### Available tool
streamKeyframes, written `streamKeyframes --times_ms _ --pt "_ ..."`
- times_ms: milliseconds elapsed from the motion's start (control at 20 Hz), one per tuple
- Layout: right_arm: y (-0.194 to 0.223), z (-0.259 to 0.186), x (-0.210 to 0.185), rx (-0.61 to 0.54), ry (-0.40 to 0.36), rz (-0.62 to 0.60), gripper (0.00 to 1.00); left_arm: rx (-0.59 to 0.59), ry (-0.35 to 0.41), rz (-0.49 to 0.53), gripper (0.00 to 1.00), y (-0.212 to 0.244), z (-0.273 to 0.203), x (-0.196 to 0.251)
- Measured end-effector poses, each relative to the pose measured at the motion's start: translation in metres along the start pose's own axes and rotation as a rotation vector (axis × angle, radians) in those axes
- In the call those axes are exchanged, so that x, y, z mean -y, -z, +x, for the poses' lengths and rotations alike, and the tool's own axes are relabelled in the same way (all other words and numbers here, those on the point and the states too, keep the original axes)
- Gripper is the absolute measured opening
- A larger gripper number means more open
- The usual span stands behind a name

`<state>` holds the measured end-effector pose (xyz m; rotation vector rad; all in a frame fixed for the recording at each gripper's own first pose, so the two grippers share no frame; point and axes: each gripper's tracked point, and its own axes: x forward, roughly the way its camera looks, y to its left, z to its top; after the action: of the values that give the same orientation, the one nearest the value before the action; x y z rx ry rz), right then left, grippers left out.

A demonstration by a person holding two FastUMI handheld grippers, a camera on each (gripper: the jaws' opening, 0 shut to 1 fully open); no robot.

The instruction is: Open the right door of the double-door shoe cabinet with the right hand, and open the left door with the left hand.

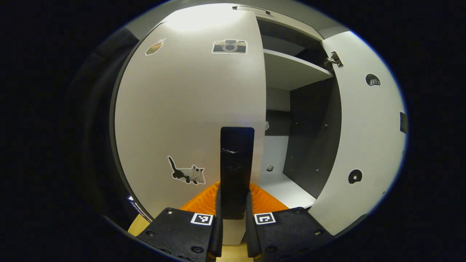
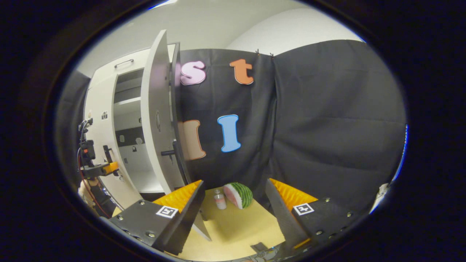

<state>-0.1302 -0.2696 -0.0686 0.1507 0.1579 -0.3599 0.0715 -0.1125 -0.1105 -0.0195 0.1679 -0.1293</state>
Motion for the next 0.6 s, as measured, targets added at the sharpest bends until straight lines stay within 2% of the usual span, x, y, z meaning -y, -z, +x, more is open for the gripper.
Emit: streamKeyframes --times_ms 600 --pt "0.014 0.019 -0.043 -0.028 -0.095 -0.005 0.99 -0.016 0.077 0.006 0.27 0.003 -0.031 -0.006"
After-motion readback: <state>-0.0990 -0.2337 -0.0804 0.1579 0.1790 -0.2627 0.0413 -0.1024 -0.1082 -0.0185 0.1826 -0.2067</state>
